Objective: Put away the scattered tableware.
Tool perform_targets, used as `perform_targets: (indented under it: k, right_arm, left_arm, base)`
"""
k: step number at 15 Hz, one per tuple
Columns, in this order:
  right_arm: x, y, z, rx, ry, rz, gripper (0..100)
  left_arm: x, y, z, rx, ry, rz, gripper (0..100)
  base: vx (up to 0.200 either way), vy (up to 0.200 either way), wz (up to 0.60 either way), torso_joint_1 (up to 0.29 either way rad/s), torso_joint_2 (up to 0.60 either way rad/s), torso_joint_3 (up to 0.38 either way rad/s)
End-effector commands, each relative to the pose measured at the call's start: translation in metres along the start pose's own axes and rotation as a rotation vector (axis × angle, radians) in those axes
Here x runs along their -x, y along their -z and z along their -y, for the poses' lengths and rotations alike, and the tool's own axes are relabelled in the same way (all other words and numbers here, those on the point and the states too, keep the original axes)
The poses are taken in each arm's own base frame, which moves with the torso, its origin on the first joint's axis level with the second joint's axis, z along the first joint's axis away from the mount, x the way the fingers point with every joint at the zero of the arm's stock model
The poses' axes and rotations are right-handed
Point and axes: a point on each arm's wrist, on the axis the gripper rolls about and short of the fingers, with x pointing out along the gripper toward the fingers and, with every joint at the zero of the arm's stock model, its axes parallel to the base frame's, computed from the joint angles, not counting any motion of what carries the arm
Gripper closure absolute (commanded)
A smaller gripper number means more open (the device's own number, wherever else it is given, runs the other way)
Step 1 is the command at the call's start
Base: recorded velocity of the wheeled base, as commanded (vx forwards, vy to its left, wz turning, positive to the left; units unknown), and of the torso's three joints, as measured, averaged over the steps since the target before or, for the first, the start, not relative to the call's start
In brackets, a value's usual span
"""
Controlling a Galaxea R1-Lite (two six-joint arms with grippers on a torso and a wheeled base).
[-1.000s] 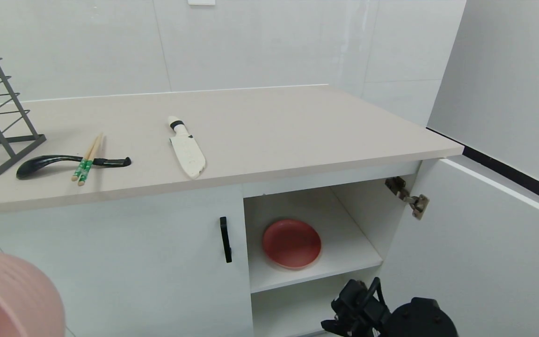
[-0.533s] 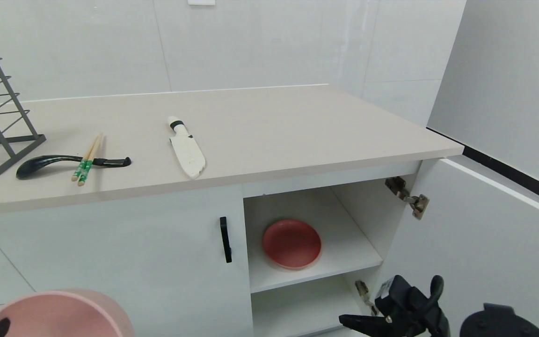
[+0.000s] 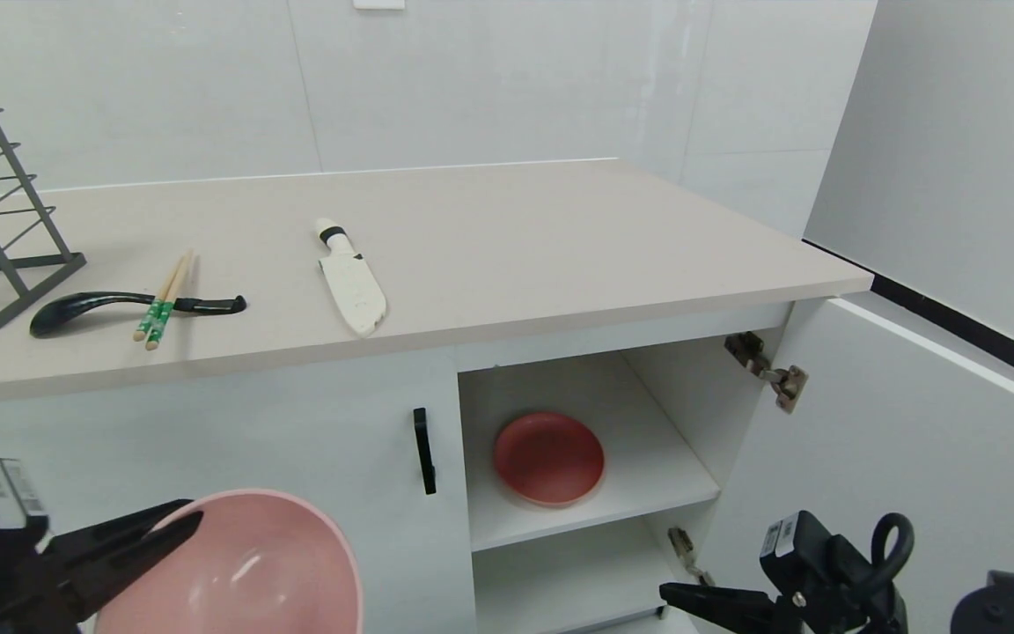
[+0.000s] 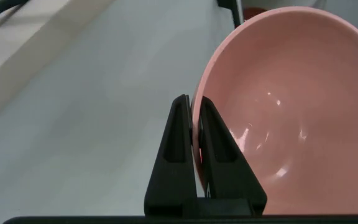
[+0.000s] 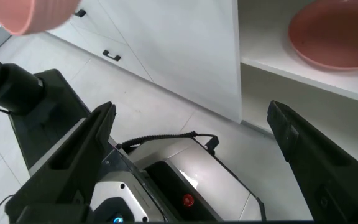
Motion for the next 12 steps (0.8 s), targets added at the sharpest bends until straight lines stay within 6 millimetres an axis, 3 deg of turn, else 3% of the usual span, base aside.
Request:
perform_targets:
  k: [1, 5, 9, 12]
  right_arm:
    - [0.001, -0.001, 0.000, 0.000, -0.003, 0.006, 0]
    - [-0.006, -0.014, -0.006, -0.001, -0.023, 0.057, 0]
    - [-0.022, -0.019, -0.008, -0.003, 0.004, 0.065, 0]
    - [-0.022, -0.019, -0.001, -0.016, 0.072, 0.073, 0]
  left_arm:
    - [-0.025, -0.001, 0.010, -0.027, 0.089, -0.080, 100]
    - [-0.046, -0.025, 0.016, -0.074, 0.109, -0.084, 100]
    - [-0.071, -0.045, 0.058, -0.106, 0.166, -0.107, 100]
    - [-0.088, -0.056, 0.085, -0.119, 0.173, -0.130, 100]
  base:
    - [0.000, 0.000, 0.00, 0.000, 0.00, 0.000]
    - [0.000, 0.000, 0.00, 0.000, 0.00, 0.000]
    - [0.000, 0.000, 0.00, 0.000, 0.00, 0.000]
    - [0.000, 0.000, 0.00, 0.000, 0.00, 0.000]
